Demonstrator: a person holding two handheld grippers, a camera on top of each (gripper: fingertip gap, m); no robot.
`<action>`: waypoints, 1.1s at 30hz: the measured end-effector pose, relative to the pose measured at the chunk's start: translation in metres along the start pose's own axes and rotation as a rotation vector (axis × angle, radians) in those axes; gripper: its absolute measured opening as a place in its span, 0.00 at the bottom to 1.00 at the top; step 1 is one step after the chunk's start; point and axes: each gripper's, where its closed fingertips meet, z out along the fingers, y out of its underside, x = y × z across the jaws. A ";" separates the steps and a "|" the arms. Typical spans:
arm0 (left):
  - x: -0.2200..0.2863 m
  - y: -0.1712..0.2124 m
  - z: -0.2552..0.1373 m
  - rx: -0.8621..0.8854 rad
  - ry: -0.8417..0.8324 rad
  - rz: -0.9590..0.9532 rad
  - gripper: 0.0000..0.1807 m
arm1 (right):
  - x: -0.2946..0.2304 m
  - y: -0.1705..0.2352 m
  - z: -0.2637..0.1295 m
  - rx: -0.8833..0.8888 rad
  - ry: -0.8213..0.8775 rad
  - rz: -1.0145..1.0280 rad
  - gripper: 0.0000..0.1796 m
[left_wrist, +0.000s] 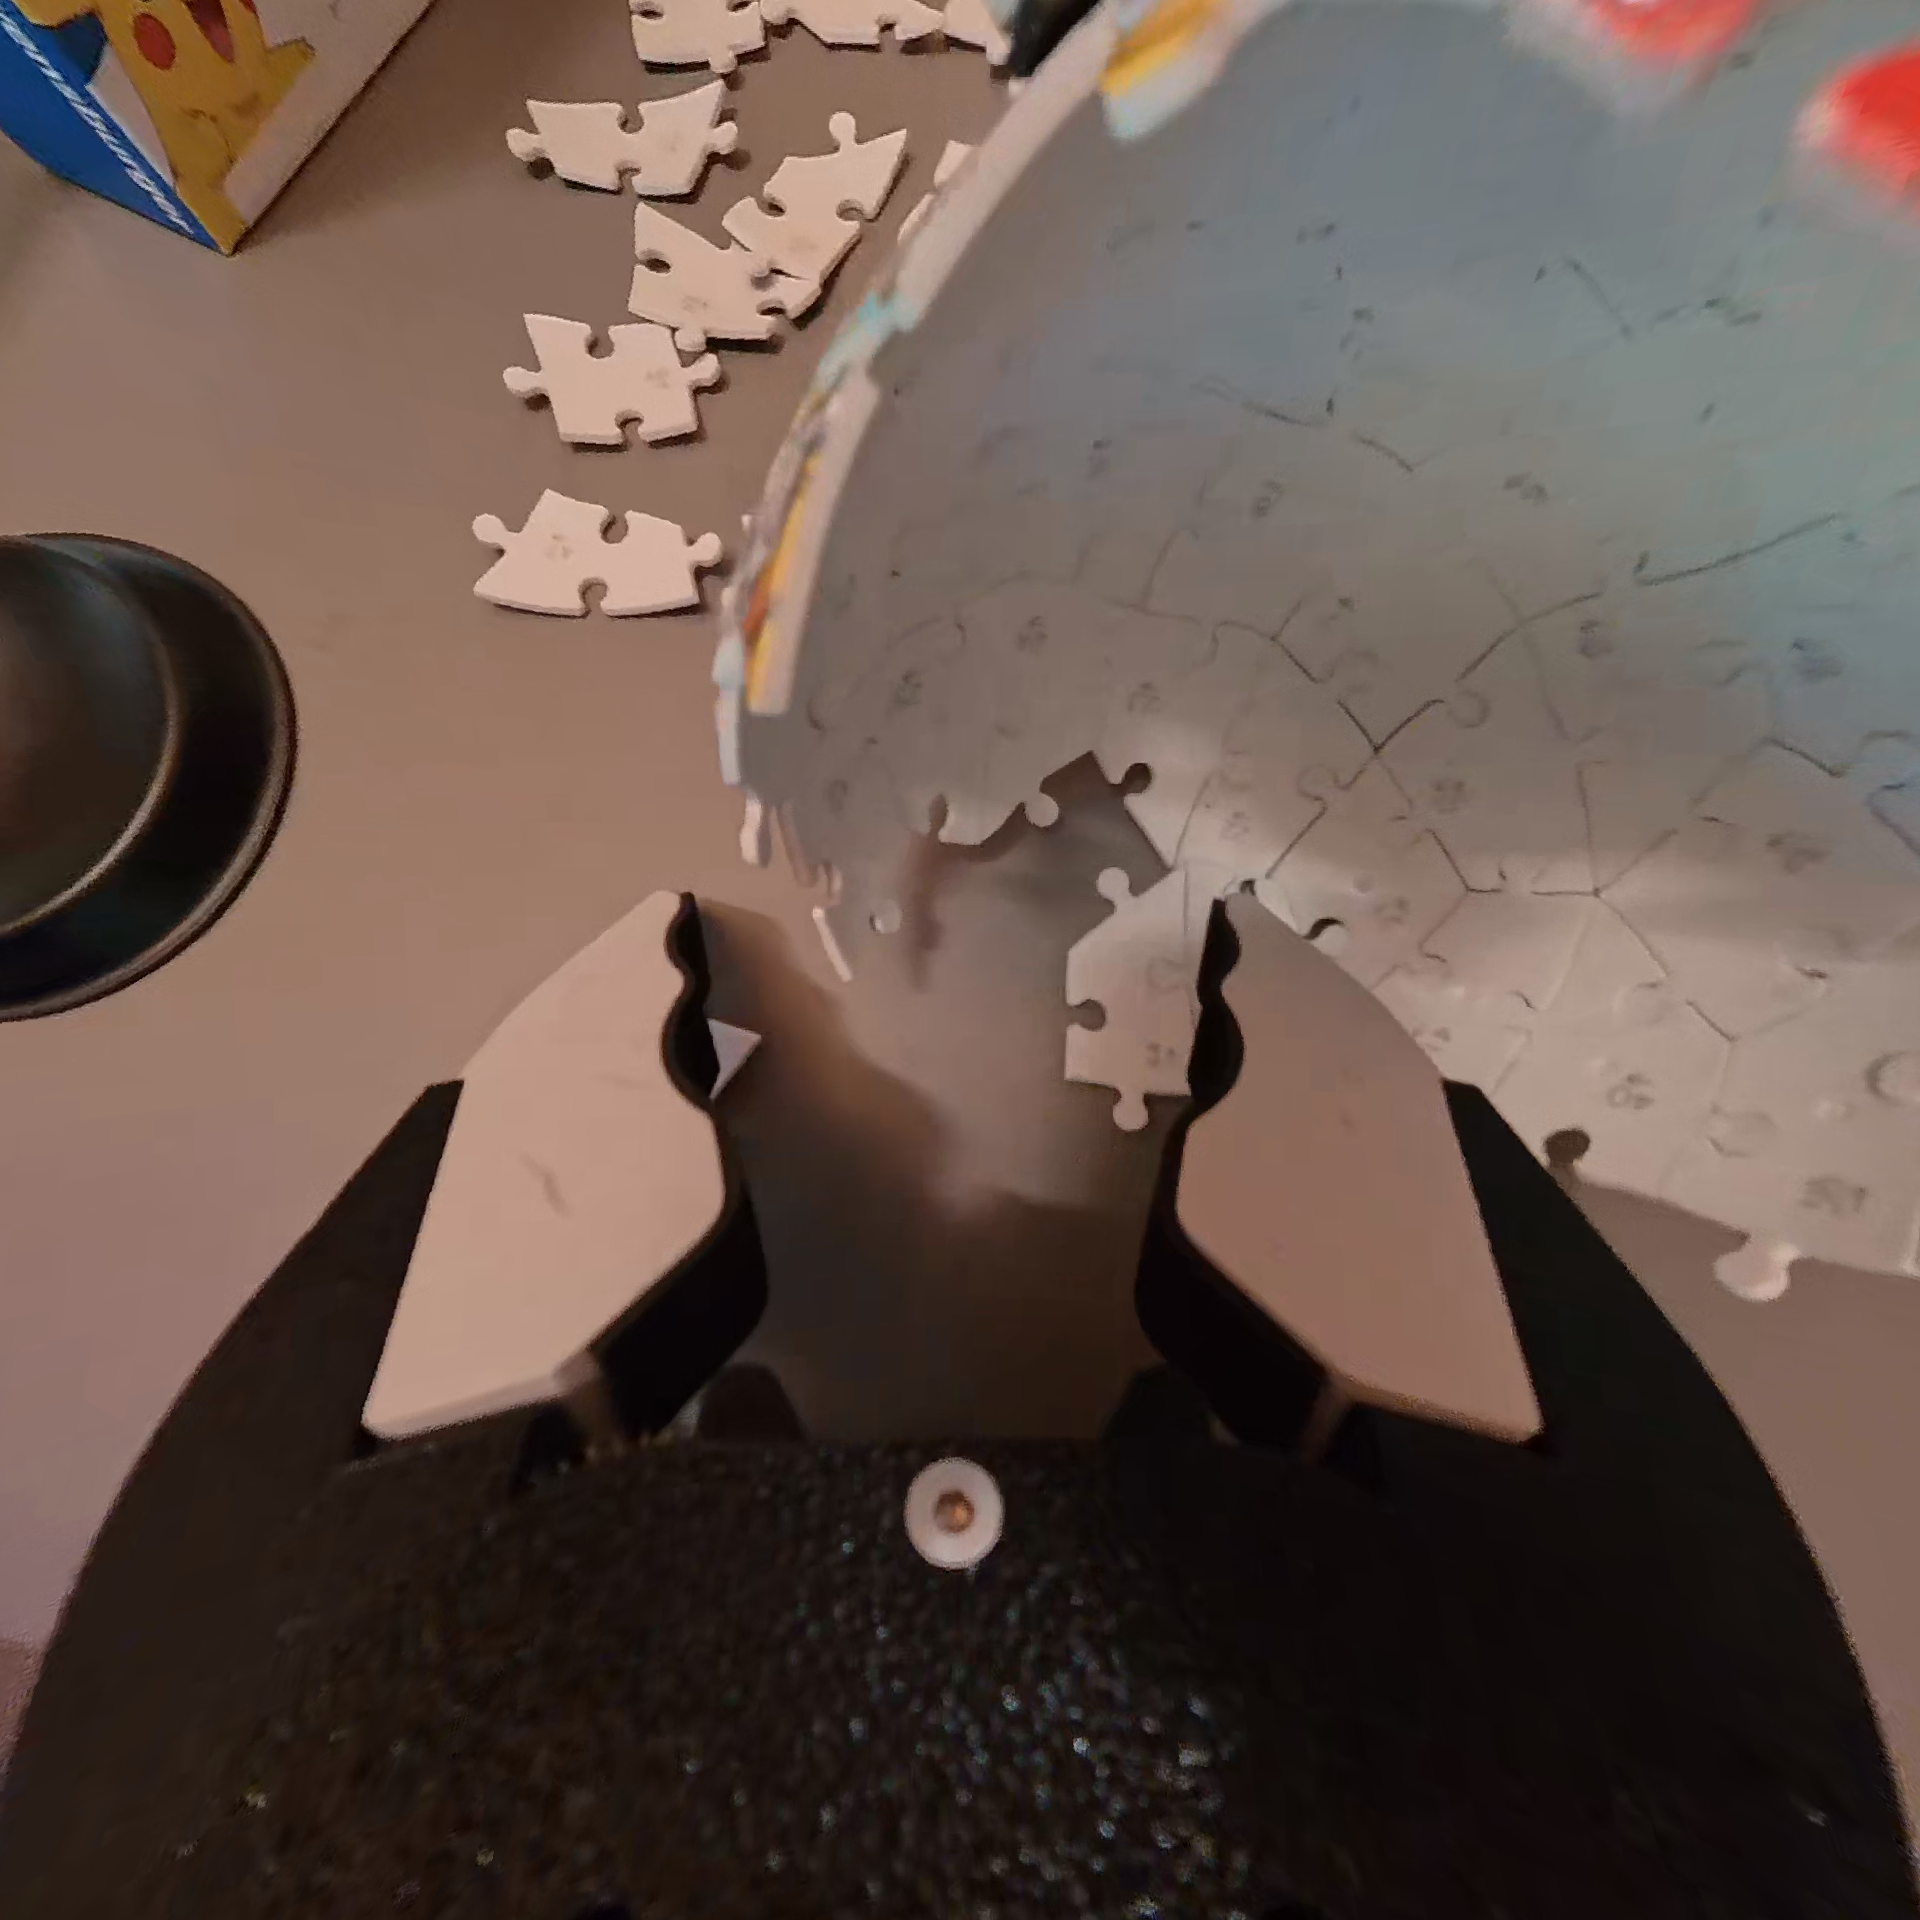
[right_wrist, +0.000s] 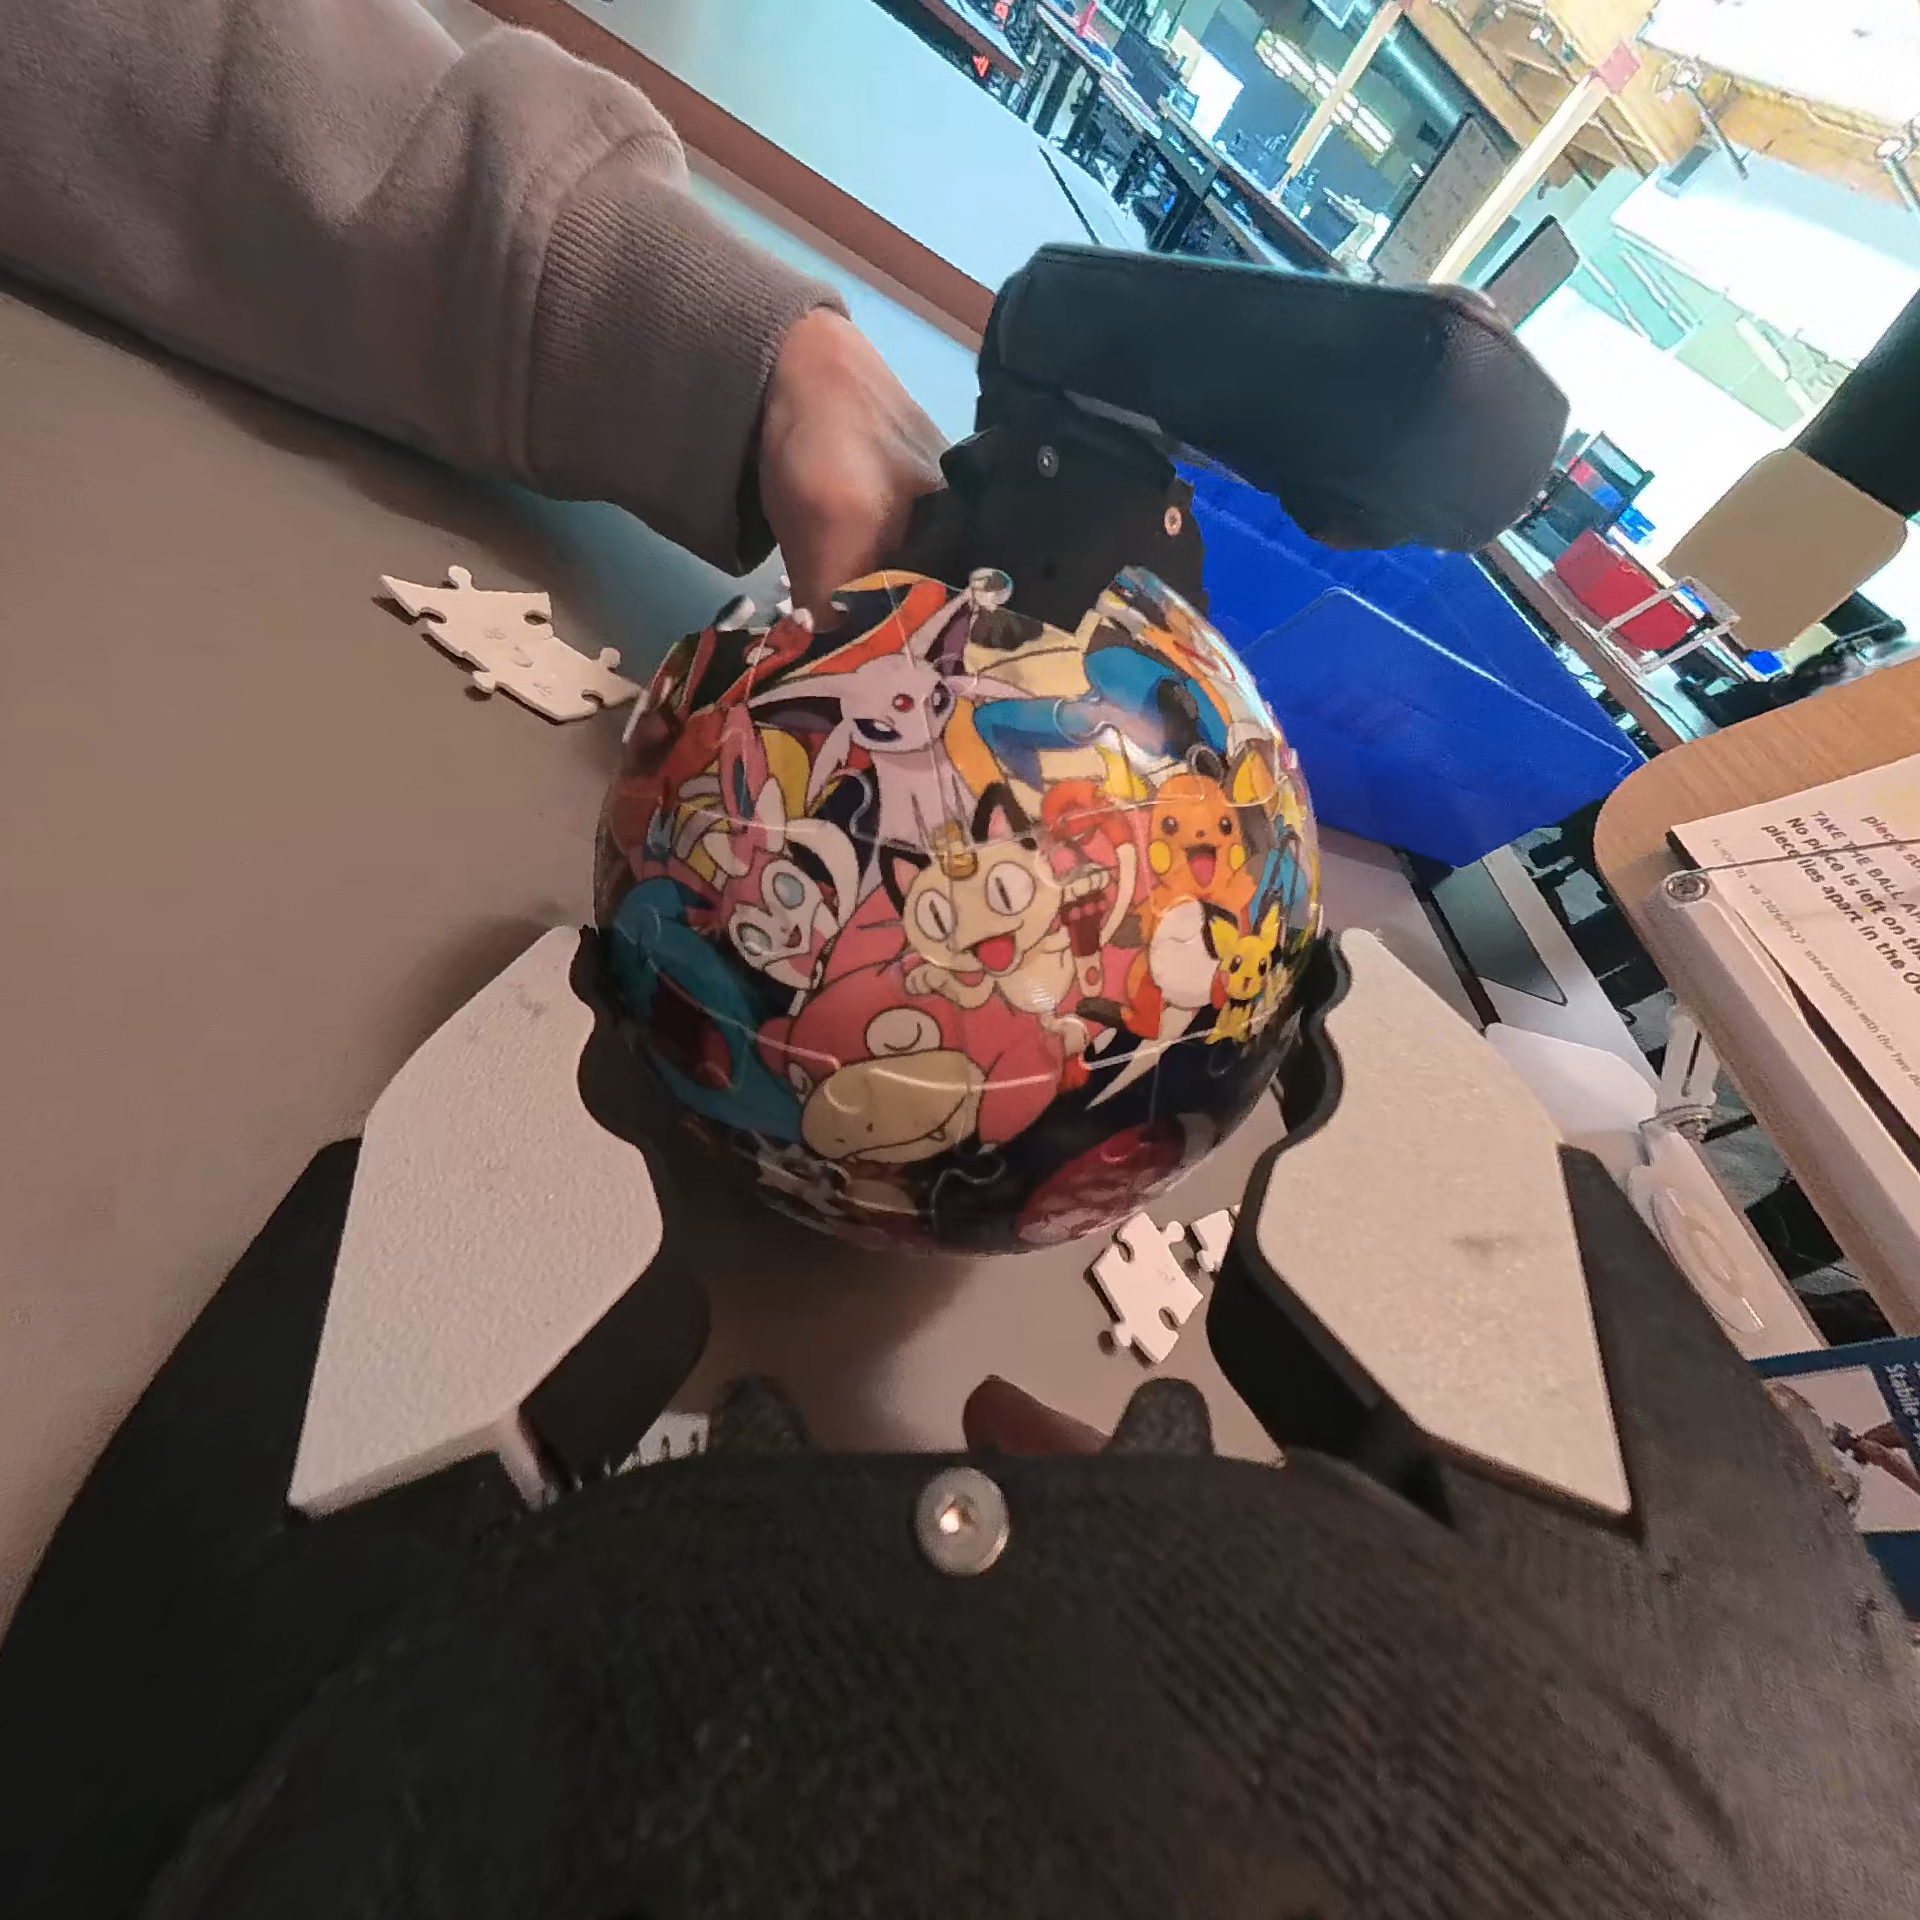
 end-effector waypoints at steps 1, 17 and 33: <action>0.001 0.000 0.000 0.001 0.010 -0.001 0.49 | 0.000 0.001 -0.001 -0.003 -0.008 0.000 0.69; 0.002 -0.003 -0.002 -0.048 -0.078 0.065 0.49 | -0.001 -0.001 0.000 0.002 0.004 -0.016 0.69; -0.007 -0.002 -0.001 -0.009 -0.079 -0.021 0.51 | -0.002 -0.001 -0.001 0.003 0.017 -0.018 0.69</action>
